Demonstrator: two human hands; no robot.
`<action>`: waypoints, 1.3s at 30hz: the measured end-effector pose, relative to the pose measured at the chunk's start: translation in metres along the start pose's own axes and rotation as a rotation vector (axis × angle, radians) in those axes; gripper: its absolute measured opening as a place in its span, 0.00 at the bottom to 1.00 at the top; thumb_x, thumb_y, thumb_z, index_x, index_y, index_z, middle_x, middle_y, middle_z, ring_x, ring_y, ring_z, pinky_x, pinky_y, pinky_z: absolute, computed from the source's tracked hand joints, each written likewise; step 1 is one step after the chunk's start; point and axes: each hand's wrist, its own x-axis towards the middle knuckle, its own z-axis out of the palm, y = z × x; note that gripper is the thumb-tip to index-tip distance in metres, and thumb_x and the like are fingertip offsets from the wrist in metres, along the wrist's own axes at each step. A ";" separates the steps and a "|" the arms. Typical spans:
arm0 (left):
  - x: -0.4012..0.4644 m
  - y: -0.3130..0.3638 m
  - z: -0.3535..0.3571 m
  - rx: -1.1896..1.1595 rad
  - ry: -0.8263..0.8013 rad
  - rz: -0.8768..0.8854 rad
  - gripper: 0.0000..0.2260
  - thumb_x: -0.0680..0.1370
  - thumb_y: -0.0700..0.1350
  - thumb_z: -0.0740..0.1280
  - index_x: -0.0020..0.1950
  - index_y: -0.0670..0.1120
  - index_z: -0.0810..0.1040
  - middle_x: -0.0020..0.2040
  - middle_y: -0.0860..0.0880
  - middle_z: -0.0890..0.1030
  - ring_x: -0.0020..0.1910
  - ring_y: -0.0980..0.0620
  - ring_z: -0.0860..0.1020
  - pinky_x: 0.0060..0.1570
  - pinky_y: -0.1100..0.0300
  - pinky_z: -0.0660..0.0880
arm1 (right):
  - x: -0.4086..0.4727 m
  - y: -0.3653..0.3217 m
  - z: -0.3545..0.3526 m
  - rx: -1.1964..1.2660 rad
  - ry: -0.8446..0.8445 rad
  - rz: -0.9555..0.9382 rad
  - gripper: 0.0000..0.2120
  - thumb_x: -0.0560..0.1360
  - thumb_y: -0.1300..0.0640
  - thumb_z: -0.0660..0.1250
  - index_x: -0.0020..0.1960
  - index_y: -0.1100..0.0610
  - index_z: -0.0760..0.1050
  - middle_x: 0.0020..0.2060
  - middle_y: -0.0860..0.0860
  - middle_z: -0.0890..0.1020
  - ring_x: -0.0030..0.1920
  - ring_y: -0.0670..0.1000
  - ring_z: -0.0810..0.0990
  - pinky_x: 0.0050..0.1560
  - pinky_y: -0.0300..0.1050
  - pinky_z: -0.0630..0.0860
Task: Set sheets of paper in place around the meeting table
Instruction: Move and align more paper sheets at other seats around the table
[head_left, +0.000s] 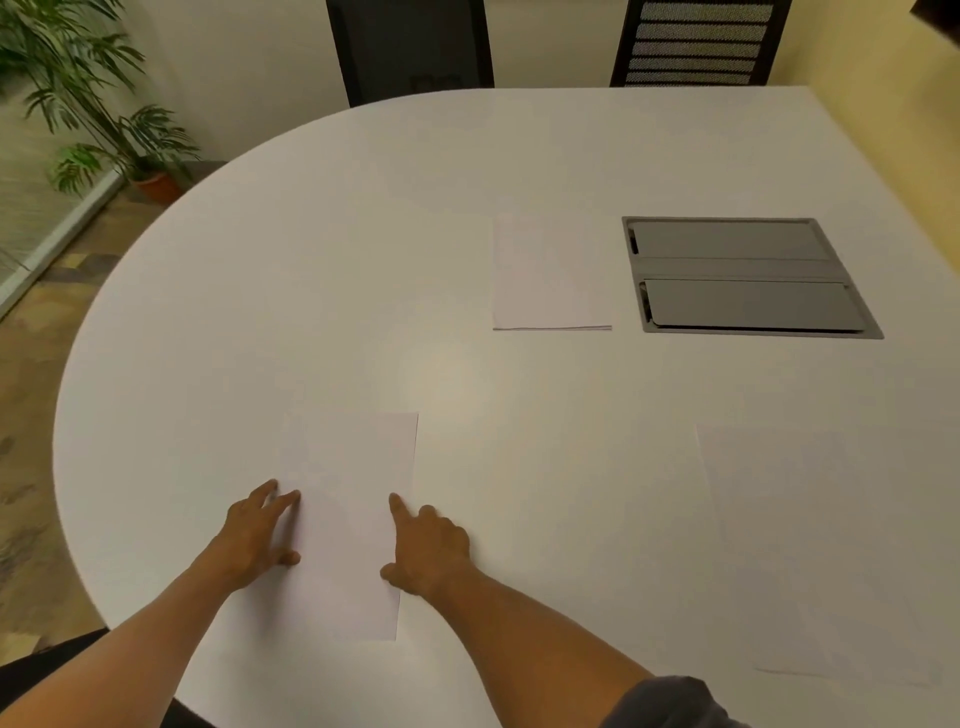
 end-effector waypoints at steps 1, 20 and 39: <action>0.000 0.000 0.000 0.001 0.001 0.008 0.43 0.68 0.51 0.80 0.78 0.51 0.64 0.81 0.46 0.56 0.76 0.40 0.60 0.74 0.46 0.62 | 0.000 0.000 0.000 0.009 -0.001 0.001 0.44 0.76 0.46 0.70 0.81 0.46 0.46 0.64 0.60 0.72 0.60 0.61 0.78 0.55 0.55 0.77; -0.055 0.079 -0.048 0.190 0.061 0.110 0.59 0.67 0.73 0.68 0.80 0.49 0.34 0.81 0.46 0.35 0.81 0.41 0.43 0.77 0.41 0.54 | -0.038 0.006 -0.040 0.057 0.113 0.055 0.41 0.80 0.37 0.60 0.82 0.47 0.40 0.72 0.60 0.68 0.67 0.63 0.73 0.64 0.58 0.71; -0.274 0.086 -0.139 0.049 0.383 0.098 0.53 0.70 0.77 0.58 0.80 0.49 0.35 0.82 0.45 0.45 0.81 0.41 0.43 0.77 0.39 0.47 | -0.210 -0.078 -0.090 -0.133 0.444 -0.137 0.44 0.75 0.31 0.62 0.81 0.48 0.47 0.76 0.56 0.64 0.72 0.61 0.67 0.67 0.59 0.67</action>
